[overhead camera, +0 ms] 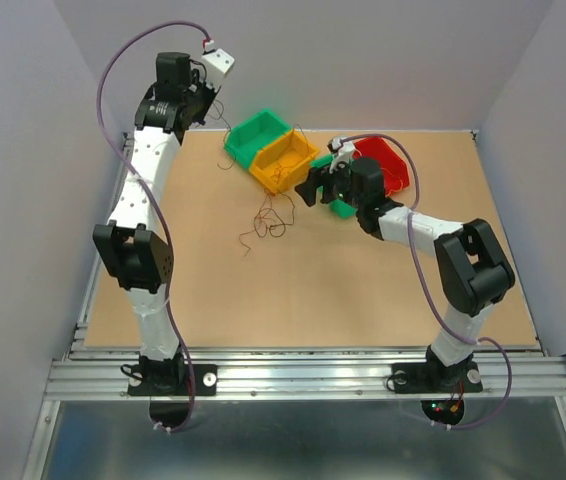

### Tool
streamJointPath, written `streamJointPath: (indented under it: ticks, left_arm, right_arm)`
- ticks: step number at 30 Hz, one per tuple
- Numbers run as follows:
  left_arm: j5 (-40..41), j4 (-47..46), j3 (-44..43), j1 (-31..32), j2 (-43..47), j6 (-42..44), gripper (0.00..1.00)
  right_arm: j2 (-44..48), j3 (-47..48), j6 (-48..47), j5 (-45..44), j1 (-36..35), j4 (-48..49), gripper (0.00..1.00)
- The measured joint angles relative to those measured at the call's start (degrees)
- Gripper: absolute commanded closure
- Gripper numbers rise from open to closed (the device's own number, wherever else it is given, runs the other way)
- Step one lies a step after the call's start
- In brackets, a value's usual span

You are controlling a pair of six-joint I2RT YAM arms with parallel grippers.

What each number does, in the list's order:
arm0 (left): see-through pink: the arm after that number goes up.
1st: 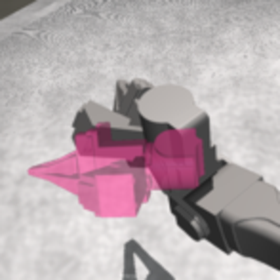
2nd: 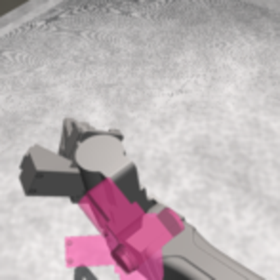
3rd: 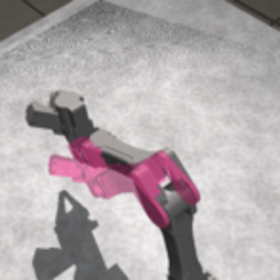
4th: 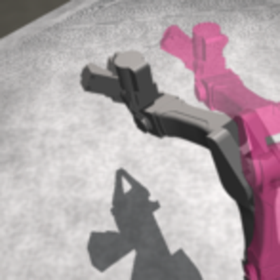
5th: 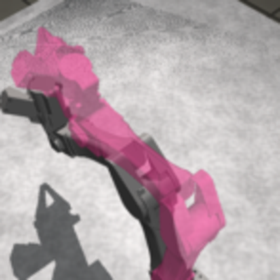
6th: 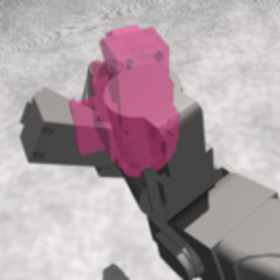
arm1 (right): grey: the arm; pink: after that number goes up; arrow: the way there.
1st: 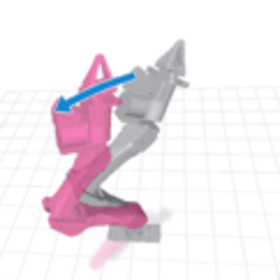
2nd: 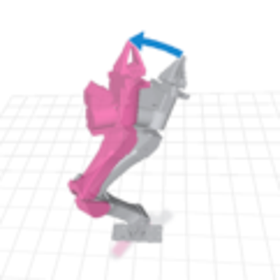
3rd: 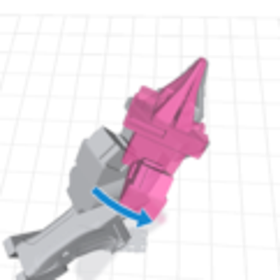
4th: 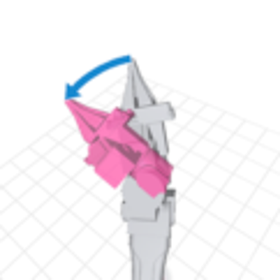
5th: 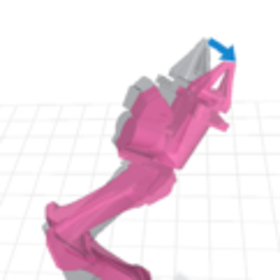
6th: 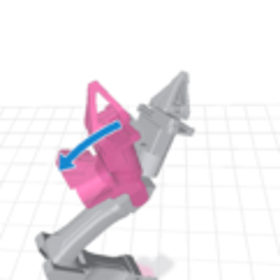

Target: Untangle the cables

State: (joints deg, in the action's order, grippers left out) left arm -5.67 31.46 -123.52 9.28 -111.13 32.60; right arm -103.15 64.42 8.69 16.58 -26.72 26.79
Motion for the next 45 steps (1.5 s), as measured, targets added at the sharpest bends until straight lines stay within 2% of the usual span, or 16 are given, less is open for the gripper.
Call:
streamJointPath:
  ticks: [5,16,20,25,35,45]
  left_arm:
    - [1.31,-2.73,-8.22,0.63,-5.42,-0.31,1.0]
    - [8.9,-16.2,-8.24,7.67,-11.37,3.76,1.0]
    - [13.64,-21.46,-8.26,10.64,-15.85,7.21,1.0]
    - [15.76,-25.73,-8.63,11.58,-21.99,9.07,1.0]
    - [11.1,-26.73,-8.46,9.25,-30.34,7.65,1.0]
    - [-1.95,-27.12,-8.31,5.99,-31.54,2.75,1.0]
  right_arm:
    - [0.59,-0.81,0.68,-1.64,0.0,1.77,0.17]
    - [3.08,-2.93,1.22,-4.04,0.0,4.66,0.17]
    - [4.17,-4.7,1.27,-4.37,0.0,5.84,0.17]
    - [4.87,-5.92,1.25,-4.63,0.0,6.36,0.17]
    - [9.07,-8.07,0.42,-6.45,0.0,7.52,0.17]
    - [9.18,-8.7,-0.33,-7.41,0.0,7.52,0.17]
